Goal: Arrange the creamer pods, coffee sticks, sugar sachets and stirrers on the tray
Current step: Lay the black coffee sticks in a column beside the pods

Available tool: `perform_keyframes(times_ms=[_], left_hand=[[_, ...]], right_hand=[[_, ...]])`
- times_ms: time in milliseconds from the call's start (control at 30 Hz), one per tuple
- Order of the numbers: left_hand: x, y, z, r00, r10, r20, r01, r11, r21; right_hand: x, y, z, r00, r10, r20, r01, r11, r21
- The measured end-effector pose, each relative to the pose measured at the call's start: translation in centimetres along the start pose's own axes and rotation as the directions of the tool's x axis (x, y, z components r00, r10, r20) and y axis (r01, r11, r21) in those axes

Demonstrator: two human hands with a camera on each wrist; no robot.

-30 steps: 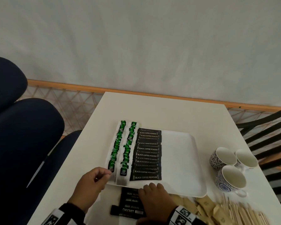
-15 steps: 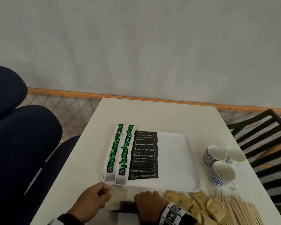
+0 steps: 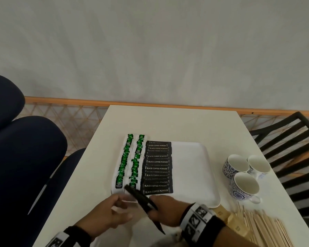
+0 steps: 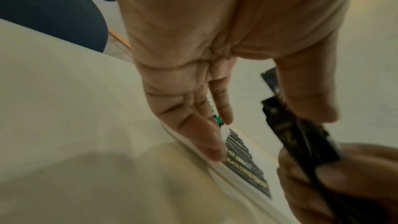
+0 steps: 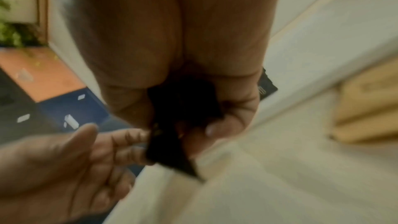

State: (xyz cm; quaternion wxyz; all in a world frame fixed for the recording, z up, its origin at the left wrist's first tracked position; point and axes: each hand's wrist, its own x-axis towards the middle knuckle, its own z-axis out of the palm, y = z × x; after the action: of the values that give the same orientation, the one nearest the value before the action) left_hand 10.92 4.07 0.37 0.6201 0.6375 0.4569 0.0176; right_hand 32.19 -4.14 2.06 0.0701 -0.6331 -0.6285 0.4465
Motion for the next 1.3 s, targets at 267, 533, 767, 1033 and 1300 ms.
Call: perform_keyframes(times_ms=[267,533,767,1033,1300], left_hand=[[2.5,4.6,2.2,0.980,0.195,0.023,-0.167,0.888,-0.428],[4.0,3.6,2.7,0.990,0.067,-0.121,-0.116,0.878,-0.464],[4.2,2.6,1.8,0.983,0.026,-0.181,-0.103,0.897,-0.429],[3.9,1.7,0.9,0.982,0.001,-0.191,-0.093,0.877,-0.472],[3.6,0.2,0.2,0.983,-0.093,-0.159,-0.010,0.834,-0.552]], right_hand=[[1.2,-0.9,-2.4,0.963,-0.109,0.248,-0.103,0.701,0.706],[1.6,0.6,-2.4,0.993,-0.004,0.121,-0.070,0.793,0.605],[1.7,1.4,-2.5,0.979,-0.004,-0.205,0.013,0.999,0.046],[1.6,2.6,-1.3,0.945,-0.082,-0.316,0.049,0.993,-0.111],[2.4,7.9,-2.0,0.896,0.083,-0.437,-0.174,0.969,-0.174]])
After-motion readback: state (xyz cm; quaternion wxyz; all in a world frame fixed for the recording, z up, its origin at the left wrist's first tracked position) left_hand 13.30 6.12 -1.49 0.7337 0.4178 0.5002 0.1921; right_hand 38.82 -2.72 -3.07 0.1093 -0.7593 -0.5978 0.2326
